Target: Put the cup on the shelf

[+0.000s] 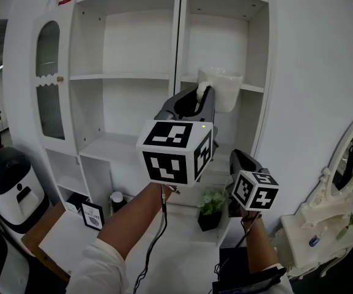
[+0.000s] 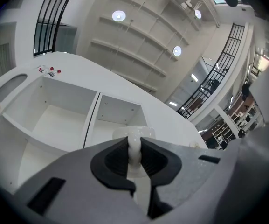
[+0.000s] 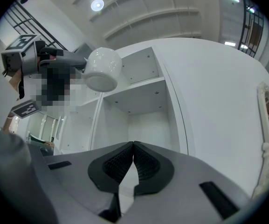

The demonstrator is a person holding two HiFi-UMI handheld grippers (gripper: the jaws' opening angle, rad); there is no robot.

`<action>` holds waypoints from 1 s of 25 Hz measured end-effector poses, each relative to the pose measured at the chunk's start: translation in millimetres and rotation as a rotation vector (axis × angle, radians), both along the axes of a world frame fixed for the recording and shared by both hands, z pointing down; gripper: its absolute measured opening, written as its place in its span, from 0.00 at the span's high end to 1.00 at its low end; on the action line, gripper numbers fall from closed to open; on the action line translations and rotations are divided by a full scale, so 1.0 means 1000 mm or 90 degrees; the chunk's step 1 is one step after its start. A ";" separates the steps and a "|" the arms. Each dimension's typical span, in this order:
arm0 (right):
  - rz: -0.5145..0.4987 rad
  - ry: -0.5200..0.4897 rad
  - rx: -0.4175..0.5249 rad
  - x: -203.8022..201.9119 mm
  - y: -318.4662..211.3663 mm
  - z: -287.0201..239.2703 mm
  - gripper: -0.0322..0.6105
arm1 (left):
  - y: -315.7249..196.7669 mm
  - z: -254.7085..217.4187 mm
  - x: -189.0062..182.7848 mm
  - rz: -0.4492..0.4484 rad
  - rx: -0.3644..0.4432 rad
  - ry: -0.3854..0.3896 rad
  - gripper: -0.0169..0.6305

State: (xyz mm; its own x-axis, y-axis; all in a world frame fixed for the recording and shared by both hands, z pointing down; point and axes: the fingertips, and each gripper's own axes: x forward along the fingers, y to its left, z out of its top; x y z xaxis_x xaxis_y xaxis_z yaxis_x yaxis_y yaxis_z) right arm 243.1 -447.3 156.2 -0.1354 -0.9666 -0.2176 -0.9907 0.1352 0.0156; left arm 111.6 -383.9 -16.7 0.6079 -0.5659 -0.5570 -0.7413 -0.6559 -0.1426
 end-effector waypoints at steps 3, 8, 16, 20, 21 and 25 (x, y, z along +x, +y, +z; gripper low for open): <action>-0.001 0.000 0.002 0.000 -0.002 -0.002 0.91 | 0.001 -0.007 0.002 -0.004 0.007 0.000 0.90; -0.001 0.002 0.006 0.001 -0.003 -0.007 0.91 | -0.003 -0.023 0.006 -0.015 0.012 0.001 0.90; 0.001 0.000 0.008 0.006 -0.007 -0.006 0.91 | -0.019 -0.041 0.011 -0.032 0.015 0.010 0.90; 0.003 -0.001 0.007 0.010 -0.013 -0.007 0.91 | -0.028 -0.048 0.015 -0.040 0.012 0.009 0.90; 0.003 0.000 0.007 0.010 -0.014 -0.007 0.92 | -0.032 -0.049 0.016 -0.044 0.012 0.009 0.90; 0.000 0.001 0.006 0.011 -0.018 -0.008 0.91 | -0.048 -0.058 0.024 -0.052 -0.003 0.011 0.90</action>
